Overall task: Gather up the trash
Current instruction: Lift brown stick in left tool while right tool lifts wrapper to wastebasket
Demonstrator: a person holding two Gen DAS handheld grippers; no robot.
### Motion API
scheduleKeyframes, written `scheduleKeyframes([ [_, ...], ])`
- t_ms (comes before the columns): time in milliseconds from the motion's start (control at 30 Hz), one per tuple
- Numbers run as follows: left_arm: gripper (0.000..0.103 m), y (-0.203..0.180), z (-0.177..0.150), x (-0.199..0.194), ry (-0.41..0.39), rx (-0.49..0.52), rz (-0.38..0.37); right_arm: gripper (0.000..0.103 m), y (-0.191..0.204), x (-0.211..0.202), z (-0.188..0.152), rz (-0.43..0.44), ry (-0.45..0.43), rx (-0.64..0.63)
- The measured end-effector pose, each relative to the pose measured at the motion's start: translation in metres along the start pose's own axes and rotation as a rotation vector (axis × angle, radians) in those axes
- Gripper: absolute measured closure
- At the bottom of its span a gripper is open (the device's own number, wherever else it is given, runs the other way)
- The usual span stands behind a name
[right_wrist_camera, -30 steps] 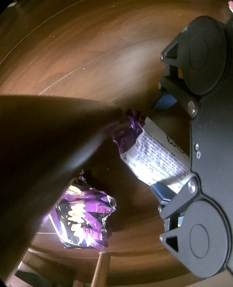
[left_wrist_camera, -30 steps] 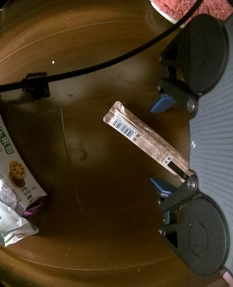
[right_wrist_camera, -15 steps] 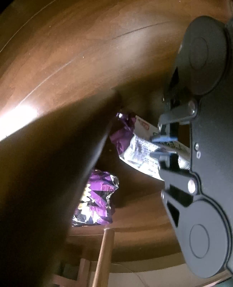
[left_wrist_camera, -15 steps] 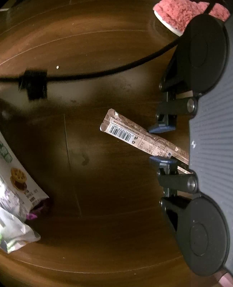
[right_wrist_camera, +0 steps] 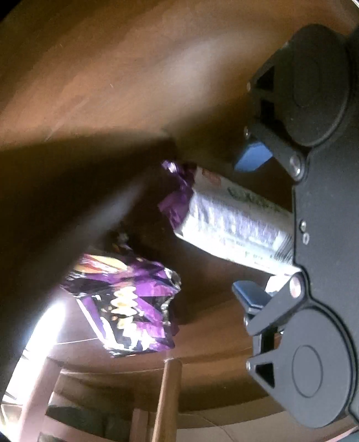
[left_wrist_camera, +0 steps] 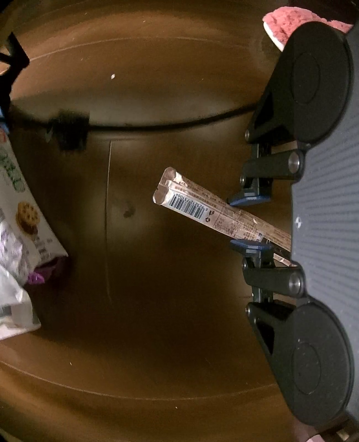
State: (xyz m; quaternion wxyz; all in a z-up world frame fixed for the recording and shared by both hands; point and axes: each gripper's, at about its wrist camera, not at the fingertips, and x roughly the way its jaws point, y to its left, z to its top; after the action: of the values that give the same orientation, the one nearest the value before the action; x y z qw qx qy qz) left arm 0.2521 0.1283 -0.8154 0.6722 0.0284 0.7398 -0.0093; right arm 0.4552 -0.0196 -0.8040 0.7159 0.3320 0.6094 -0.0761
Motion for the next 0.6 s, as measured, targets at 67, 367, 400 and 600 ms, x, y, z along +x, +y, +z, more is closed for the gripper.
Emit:
scheduleKeyframes([
  [67,0.078,-0.007,0.006,0.008,0.004,-0.019,0.002,0.016,0.007,0.009,-0.001,-0.041,0.002,0.021],
  [367,0.078,-0.005,0.015,0.006,0.014,-0.053,0.011,0.039,0.018,0.028,-0.001,-0.151,-0.009,-0.061],
  [400,0.078,-0.005,0.016,0.006,0.016,-0.05,0.013,0.045,0.016,0.025,0.0,-0.134,-0.003,-0.07],
  [600,0.078,-0.008,0.016,0.005,0.03,-0.046,0.02,0.055,-0.027,-0.003,0.0,-0.081,0.01,-0.051],
])
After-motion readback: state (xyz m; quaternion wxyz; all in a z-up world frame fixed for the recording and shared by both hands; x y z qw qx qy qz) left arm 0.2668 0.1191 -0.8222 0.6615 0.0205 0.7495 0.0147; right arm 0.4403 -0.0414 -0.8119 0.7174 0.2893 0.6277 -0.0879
